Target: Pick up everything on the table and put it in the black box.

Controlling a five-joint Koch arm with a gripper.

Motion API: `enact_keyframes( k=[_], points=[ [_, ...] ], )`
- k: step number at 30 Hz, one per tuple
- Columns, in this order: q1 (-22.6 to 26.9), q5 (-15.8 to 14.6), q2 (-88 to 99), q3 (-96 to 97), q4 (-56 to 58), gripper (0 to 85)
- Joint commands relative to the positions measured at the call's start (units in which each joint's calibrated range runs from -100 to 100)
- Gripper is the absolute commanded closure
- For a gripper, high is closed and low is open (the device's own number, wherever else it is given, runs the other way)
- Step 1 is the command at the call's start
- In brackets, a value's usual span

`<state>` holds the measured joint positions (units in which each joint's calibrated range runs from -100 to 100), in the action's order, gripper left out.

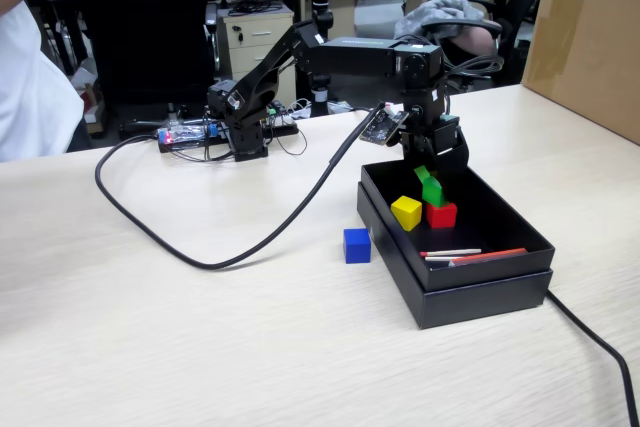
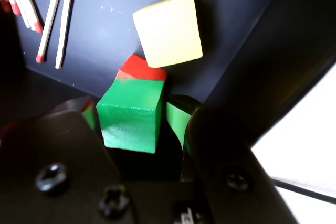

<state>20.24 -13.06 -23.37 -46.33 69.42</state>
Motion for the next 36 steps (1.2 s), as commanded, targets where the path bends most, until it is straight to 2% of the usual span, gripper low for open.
enact_keyframes(
  k=[1,4,8,12,13,15,20,24,31,36],
  points=[
    [-0.1,0.2,5.41,-0.55,0.61,47.2],
    [-0.44,0.05,14.01,3.44,0.69,44.7],
    [-2.88,0.05,35.82,10.15,0.61,43.5],
    [-7.23,0.2,49.47,16.5,0.61,43.5],
    [-9.33,0.2,52.11,19.58,0.61,40.0],
    [-11.14,0.24,52.8,22.21,0.61,38.6],
    [-13.68,0.24,48.32,27.38,0.52,36.7],
    [-14.31,0.15,36.39,26.65,0.43,37.0],
    [-13.97,-0.05,13.9,15.5,0.35,37.8],
    [-13.38,-0.34,8.05,10.61,0.35,37.8]
  ],
)
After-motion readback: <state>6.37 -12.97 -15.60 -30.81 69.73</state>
